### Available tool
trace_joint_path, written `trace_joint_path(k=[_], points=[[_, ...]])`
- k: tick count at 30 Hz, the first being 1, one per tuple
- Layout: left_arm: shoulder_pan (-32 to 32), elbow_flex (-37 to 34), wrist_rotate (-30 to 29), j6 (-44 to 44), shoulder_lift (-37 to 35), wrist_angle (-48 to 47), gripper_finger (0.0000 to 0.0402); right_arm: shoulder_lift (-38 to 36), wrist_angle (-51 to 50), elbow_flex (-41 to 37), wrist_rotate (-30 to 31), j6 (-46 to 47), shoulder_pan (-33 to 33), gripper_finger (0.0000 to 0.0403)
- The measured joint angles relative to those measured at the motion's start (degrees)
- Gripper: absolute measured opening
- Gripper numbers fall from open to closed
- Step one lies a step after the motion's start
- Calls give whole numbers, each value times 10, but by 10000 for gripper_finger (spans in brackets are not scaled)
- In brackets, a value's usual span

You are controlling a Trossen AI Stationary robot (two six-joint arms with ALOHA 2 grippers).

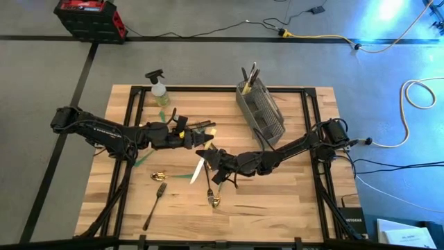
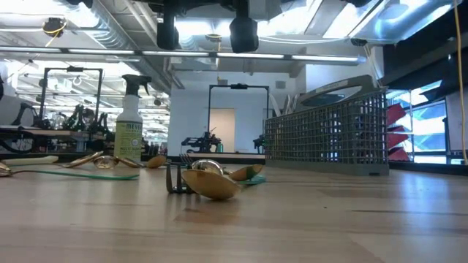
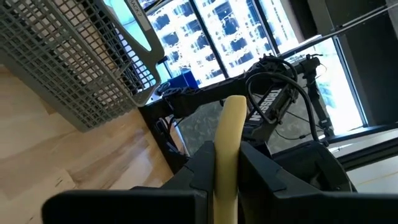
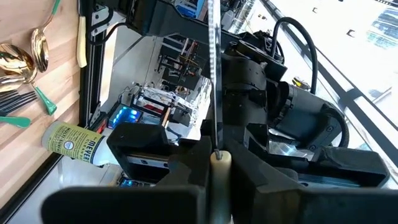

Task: Sort silverware
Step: Put the yellow table knife into the silverware basket

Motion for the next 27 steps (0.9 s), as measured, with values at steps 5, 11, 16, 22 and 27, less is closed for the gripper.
trace_joint_path(k=[5,11,16,22,27], points=[[0,0,0,9,0,1,41,0,3,0,0,-1,0,9],[0,0,0,11,-1,3,101,0,4,-1,12,1,3,7],[0,0,0,26,-6,3,142,0,4,-1,22,-1,8,7],[22,0,0,87,-41,-20,175,0,9,-9,61,3,28,7],[50,0,-15,174,-100,-119,184,-2,54,-41,100,28,49,7]])
